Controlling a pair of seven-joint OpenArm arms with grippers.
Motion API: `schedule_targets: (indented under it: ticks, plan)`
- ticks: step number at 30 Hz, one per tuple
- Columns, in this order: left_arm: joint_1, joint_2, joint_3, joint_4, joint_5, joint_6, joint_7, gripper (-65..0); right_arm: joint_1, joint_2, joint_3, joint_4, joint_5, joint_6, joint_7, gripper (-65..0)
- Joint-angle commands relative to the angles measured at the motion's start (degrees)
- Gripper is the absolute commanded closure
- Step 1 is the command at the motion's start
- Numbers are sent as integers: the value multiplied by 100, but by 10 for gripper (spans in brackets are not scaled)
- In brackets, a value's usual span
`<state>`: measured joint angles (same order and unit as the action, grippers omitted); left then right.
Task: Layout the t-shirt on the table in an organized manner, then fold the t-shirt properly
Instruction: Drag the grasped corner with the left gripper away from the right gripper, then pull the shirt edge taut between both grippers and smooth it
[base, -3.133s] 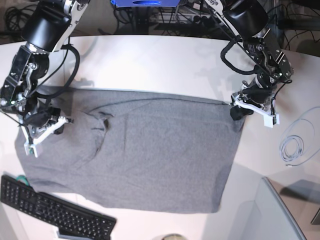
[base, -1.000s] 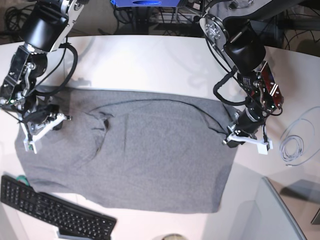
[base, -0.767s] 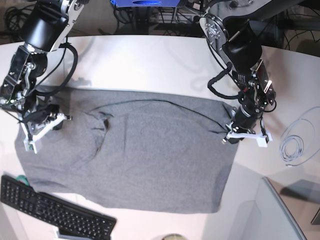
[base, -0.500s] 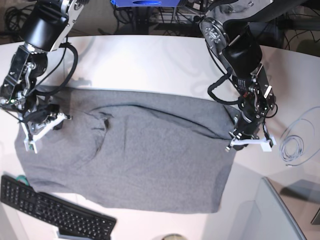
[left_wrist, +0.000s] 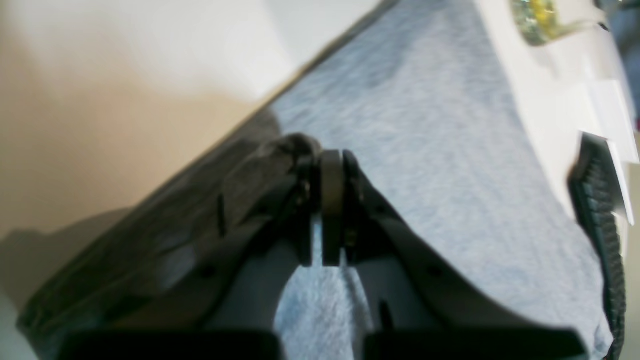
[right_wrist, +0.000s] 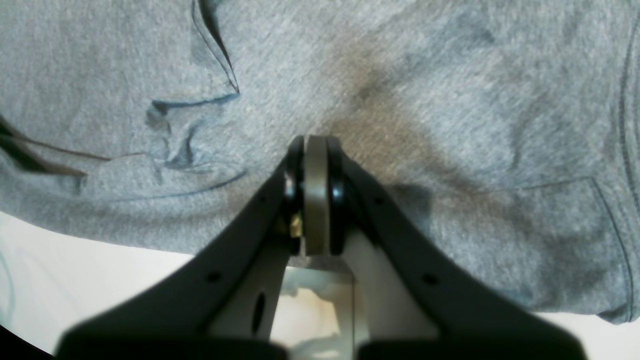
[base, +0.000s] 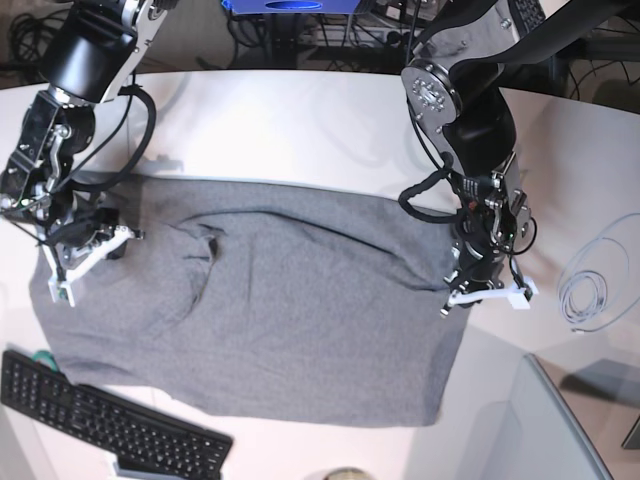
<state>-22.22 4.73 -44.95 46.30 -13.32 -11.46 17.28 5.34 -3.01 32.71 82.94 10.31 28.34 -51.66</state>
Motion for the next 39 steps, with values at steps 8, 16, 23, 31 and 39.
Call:
schedule_targets:
  ticks: [8,16,23,31,39]
  plan:
    - [-200,-38,42,77,-8,166,-334,-46,94,41,-23,89,64,54,71,0]
    - [-209,-117,1712,51,-52,166,-501,-239,50,15,-23,89,64,54,71,0]
    - [538,-117,1774,1229,-52,166,-457,-359,-73,32,-23,106,64,54,107,0]
    - [1804,-355,1739,2293,-52,166,-457,-39,-99,32,-23,98,64,54,107,0]
    - [2006,-486,1308,2196,-52,166,-466,-63,-99,32,-23,98,64,54,107,0]
